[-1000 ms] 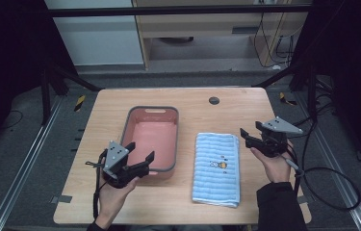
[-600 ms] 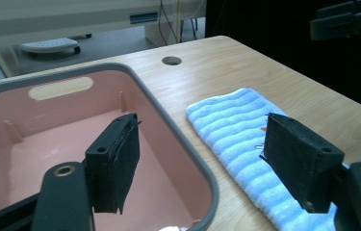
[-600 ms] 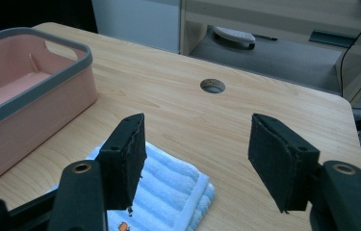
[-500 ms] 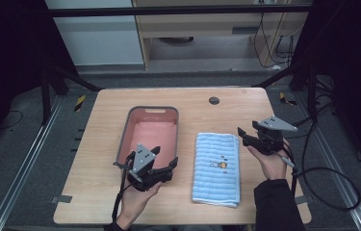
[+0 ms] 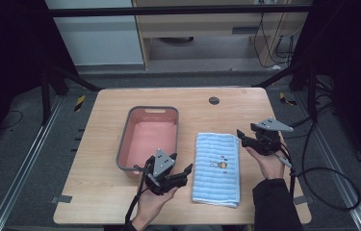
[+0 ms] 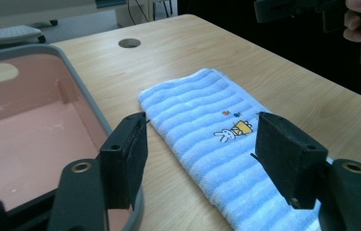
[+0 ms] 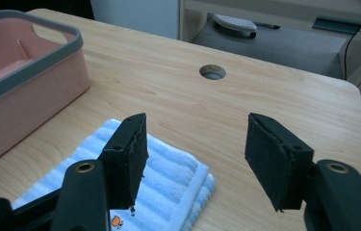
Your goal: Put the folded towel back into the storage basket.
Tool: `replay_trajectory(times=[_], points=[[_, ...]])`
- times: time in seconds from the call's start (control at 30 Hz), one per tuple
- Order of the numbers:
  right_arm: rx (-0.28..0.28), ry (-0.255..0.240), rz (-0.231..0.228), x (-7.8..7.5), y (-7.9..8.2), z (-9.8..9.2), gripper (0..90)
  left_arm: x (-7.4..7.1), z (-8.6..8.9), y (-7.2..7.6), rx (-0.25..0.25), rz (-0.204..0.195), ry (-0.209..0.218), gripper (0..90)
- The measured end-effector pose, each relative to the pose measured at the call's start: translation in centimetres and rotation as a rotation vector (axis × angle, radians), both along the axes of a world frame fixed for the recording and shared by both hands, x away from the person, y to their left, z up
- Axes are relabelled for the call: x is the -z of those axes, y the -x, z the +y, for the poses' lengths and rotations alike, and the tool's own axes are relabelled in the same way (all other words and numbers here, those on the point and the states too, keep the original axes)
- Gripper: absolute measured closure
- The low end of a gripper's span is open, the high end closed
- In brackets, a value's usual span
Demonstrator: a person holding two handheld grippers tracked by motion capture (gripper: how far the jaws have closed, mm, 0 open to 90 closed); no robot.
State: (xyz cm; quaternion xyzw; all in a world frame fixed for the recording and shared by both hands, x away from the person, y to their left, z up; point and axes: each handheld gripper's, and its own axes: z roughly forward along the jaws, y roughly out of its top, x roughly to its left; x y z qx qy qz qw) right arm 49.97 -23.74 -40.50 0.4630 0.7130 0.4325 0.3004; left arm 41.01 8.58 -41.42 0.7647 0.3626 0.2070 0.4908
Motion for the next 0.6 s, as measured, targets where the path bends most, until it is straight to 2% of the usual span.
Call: replay_trajectory(times=[0.27,0.37,0.6], points=[[0.003,-0.003,0.022,0.9,-0.4,-0.1,41.9,1.4,-1.6,0.2,0.022,0.015,-0.03,37.4],[0.004,-0.007,0.033,1.3,-0.7,-0.2,42.2,2.1,-1.9,0.3,0.028,0.033,-0.033,38.9],[0.004,0.016,0.056,2.5,-1.3,0.0,43.1,3.9,-2.4,0.4,0.033,0.064,-0.057,42.3]])
